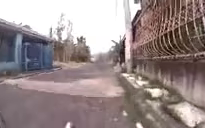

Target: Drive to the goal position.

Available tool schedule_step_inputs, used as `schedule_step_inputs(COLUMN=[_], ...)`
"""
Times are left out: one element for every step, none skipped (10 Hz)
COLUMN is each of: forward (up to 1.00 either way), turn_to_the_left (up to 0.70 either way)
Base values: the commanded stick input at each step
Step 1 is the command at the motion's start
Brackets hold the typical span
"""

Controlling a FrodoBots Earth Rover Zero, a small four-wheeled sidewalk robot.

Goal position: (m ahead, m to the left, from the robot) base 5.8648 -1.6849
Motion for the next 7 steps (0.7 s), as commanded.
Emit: schedule_step_inputs(forward=[1.00, 1.00, 1.00, 1.00, 1.00, 1.00, 1.00], turn_to_the_left=[0.00, 0.02, 0.02, 0.02, 0.02, 0.02, 0.02])
